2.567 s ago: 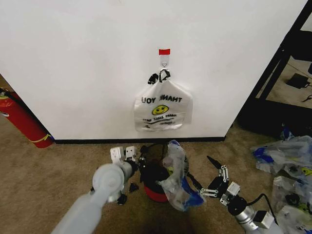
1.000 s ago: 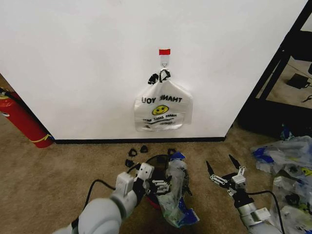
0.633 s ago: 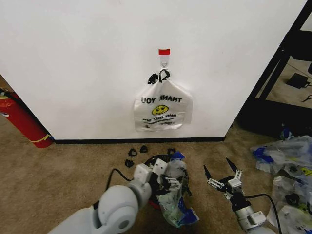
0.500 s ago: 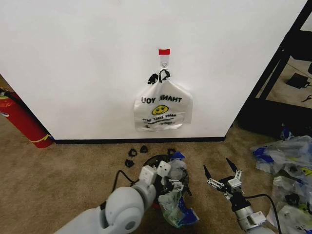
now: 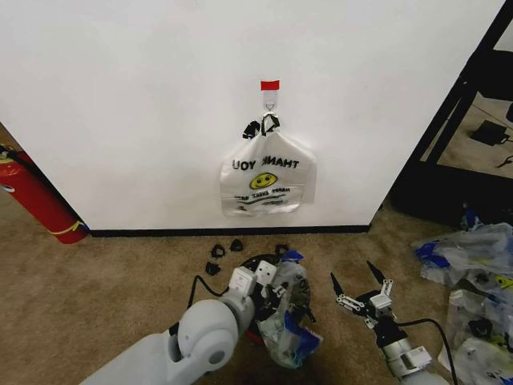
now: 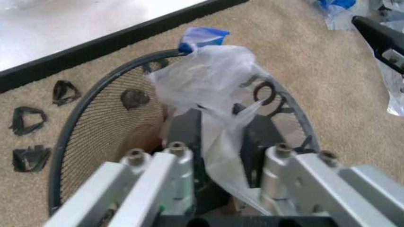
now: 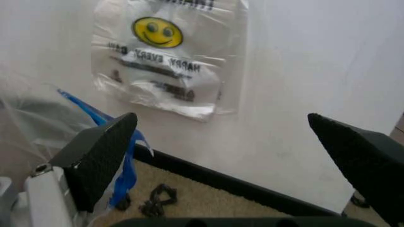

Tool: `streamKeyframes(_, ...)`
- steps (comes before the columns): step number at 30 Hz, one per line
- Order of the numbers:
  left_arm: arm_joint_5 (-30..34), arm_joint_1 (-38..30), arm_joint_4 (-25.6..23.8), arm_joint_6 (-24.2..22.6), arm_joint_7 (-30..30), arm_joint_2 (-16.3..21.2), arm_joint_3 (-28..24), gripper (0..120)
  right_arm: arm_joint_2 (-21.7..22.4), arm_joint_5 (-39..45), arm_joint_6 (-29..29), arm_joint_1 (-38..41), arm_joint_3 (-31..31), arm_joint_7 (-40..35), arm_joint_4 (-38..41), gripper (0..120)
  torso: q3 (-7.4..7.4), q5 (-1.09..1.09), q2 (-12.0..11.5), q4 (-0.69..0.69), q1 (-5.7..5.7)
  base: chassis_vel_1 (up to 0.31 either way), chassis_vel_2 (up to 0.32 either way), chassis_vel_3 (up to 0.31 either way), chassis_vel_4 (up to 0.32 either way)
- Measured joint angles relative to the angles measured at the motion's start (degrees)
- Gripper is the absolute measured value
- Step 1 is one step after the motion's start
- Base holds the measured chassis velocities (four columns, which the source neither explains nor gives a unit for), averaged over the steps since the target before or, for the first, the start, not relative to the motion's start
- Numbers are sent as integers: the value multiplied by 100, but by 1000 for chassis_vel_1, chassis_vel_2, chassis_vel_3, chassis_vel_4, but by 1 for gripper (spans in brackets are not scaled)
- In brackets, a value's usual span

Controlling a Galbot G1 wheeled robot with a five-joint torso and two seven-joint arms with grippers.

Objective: Pick up the garbage bag from the wall and place it over the trash bin.

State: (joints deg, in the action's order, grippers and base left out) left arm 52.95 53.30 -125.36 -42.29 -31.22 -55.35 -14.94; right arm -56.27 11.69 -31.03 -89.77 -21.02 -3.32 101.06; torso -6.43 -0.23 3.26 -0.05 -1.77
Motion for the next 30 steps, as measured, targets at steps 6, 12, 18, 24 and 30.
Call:
streamKeyframes(6,1,156,-1,6,89,50,241,0,51,212,71,128,130,205,-55,100,0,0,0,-1,0,0,0,0,0)
streamKeyframes(12,-209,339,101,10,310,180,505,0,142,955,192,154,313,539,-5,100,0,-1,0,-1,0,0,0,0,0)
streamKeyframes(18,-542,469,318,13,586,219,687,0,269,1734,388,199,501,1035,107,100,0,-1,0,-1,0,0,0,0,0)
streamKeyframes(24,-658,617,360,15,700,258,798,0,453,2482,1512,207,898,653,621,100,0,-2,0,-1,0,0,0,0,0)
streamKeyframes(30,-726,760,272,15,735,269,825,0,499,2912,2648,635,1343,38,909,100,0,0,0,-1,0,0,0,0,0)
